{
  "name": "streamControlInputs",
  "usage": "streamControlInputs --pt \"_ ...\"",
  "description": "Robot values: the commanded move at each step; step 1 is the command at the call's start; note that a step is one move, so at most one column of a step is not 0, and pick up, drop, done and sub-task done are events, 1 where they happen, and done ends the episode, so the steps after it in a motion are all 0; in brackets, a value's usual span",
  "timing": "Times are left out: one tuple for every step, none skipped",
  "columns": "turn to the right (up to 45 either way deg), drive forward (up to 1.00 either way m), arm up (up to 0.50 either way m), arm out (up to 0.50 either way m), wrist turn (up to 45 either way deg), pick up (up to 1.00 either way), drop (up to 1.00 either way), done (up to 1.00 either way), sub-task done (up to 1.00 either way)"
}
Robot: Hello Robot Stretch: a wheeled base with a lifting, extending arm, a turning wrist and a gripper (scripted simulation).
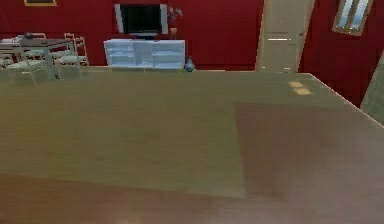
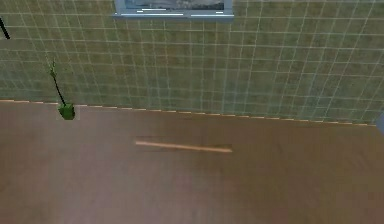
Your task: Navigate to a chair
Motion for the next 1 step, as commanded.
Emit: streamControlInputs --pt "-36.0 0.00 0.00 0.00 0.0 0.00 0.00 0.00 0.00"
